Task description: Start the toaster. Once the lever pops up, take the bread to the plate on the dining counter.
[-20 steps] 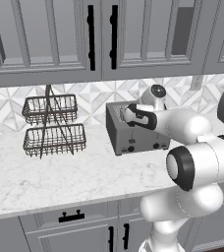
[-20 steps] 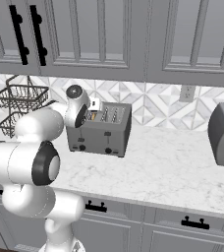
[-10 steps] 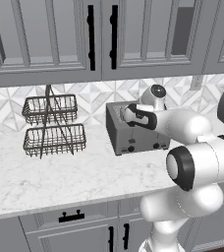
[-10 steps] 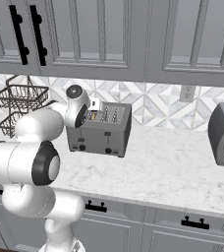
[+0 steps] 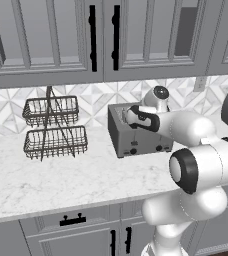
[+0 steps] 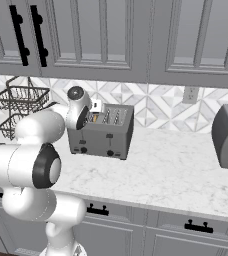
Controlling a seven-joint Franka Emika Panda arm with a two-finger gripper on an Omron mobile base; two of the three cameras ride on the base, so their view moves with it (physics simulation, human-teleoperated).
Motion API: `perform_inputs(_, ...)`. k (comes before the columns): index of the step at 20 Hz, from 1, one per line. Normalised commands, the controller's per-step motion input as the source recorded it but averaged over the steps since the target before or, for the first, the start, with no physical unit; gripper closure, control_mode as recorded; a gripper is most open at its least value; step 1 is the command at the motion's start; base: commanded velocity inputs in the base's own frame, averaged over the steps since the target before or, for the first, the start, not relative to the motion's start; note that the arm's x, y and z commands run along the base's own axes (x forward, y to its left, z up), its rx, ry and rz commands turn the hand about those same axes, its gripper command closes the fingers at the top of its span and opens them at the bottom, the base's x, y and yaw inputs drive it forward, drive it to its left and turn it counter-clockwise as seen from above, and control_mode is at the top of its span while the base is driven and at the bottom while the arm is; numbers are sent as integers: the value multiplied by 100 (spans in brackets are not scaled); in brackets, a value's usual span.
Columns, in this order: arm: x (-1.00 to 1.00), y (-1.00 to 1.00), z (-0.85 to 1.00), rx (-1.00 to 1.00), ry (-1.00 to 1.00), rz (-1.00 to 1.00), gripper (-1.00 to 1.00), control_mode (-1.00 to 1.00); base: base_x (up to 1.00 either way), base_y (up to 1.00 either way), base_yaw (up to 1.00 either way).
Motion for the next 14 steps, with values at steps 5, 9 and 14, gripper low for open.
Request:
perform_inputs(5,0,0,0,0,0,0,-100,-100,0,0,0)
perform_inputs(9,0,0,0,0,0,0,-100,-100,0,0,0)
perform_inputs(14,0,0,0,0,0,0,-100,-100,0,0,0)
